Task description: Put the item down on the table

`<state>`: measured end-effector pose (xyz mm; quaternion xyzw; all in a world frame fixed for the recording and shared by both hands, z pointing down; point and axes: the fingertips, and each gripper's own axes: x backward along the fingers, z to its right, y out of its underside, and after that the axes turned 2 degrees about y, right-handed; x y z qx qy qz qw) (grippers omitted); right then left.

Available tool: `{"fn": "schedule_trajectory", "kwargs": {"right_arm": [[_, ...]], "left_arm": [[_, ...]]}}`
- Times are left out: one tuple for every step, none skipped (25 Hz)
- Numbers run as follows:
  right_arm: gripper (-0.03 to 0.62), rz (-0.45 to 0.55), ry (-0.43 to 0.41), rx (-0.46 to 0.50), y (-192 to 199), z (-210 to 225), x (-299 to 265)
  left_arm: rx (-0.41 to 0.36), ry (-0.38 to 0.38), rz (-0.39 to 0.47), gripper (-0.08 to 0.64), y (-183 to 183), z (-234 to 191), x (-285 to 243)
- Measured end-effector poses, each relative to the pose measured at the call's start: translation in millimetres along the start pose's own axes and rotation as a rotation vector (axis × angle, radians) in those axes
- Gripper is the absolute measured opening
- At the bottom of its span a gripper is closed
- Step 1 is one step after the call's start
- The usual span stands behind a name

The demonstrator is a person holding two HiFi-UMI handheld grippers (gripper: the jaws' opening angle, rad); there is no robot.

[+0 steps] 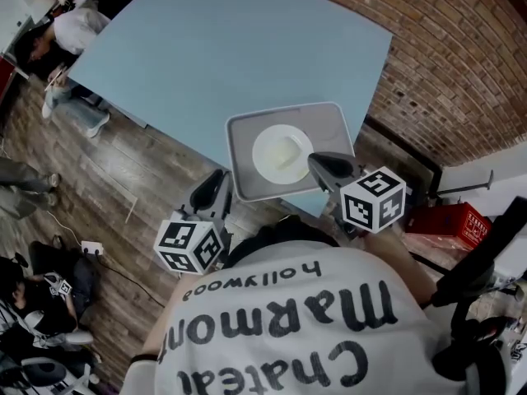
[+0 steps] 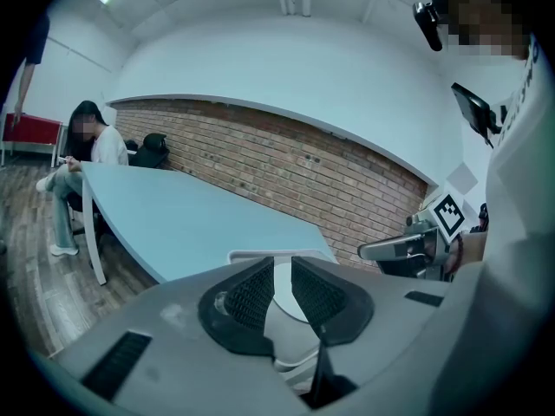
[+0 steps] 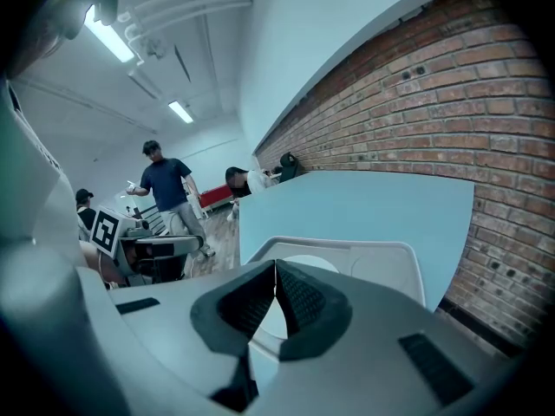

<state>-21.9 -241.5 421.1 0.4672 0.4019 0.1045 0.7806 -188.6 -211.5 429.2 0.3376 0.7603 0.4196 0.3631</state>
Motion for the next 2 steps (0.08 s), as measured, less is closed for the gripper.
{"fn": "schedule_trajectory", "kwargs": {"right_arm": [[0.012, 0.0, 0.0, 0.0, -0.3, 0.4, -0.3], [0.012, -0.001, 0.0, -0.001, -0.6, 0.8, -0.7]], "left_arm": [[0.0, 0.001, 0.0, 0.064, -0.3, 0.1, -0.8], [0.0, 0.003, 0.0, 0.064, -0.6, 0.2, -1.5]]}}
